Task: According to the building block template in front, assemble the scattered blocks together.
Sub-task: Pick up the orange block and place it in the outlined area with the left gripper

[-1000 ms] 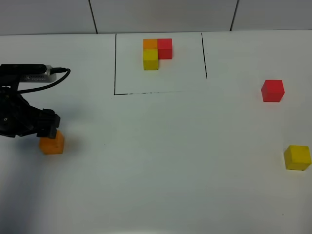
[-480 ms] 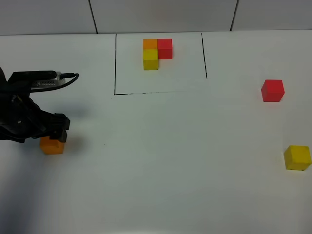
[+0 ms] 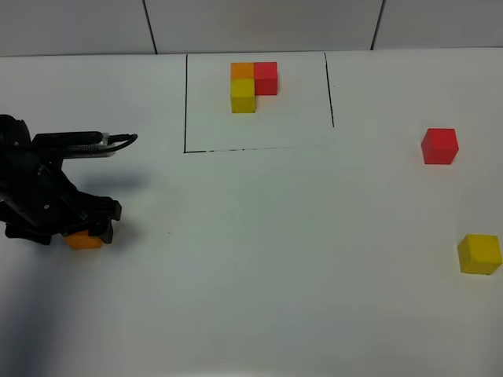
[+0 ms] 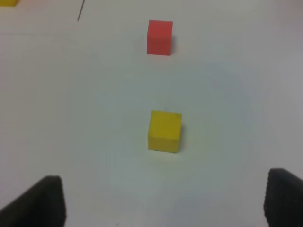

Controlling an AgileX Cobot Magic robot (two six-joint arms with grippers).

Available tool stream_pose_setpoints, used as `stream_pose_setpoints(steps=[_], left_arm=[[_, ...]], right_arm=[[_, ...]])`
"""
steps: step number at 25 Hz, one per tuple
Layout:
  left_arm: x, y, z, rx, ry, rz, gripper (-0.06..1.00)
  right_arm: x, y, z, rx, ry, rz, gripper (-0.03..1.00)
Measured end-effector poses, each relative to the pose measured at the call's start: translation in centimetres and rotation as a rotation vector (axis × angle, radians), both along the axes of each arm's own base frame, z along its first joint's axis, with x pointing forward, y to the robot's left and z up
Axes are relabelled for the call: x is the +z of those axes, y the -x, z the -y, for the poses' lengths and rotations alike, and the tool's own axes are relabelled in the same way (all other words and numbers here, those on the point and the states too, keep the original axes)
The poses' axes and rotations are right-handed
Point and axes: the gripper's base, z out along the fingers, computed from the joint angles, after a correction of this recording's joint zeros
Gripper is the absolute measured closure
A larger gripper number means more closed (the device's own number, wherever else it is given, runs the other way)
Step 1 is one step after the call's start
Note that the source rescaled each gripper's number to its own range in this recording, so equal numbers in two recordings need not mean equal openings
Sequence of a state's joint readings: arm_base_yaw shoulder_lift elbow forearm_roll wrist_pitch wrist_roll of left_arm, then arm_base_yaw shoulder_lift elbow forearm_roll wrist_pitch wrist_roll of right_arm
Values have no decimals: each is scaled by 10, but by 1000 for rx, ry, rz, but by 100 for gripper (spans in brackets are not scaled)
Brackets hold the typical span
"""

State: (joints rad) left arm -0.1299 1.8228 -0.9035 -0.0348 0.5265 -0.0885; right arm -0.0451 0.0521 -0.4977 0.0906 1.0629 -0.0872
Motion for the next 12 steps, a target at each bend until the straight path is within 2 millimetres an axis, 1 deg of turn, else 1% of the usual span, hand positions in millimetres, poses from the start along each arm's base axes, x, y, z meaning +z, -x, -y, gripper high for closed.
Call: stream_pose_setpoints(steps=[1, 3, 4, 6, 7, 10, 12], left_arm=[[-1, -1, 0, 0, 0, 2, 22], [-2, -2, 0, 0, 1, 10, 37], [-2, -2, 0, 1, 2, 12, 49], [-2, -2, 0, 1, 1, 11, 77], [-2, -2, 0, 1, 1, 9, 94], [3, -6, 1, -2, 1, 5, 93], [11, -12, 5, -43, -1, 5, 93]], right_arm=[[0, 0, 0, 0, 0, 0, 17], [0, 0, 0, 0, 0, 0, 17], [0, 0, 0, 0, 0, 0, 17], [0, 0, 0, 0, 0, 0, 17], [0, 0, 0, 0, 0, 0, 17], [0, 0, 0, 0, 0, 0, 17], [0, 0, 0, 0, 0, 0, 17]])
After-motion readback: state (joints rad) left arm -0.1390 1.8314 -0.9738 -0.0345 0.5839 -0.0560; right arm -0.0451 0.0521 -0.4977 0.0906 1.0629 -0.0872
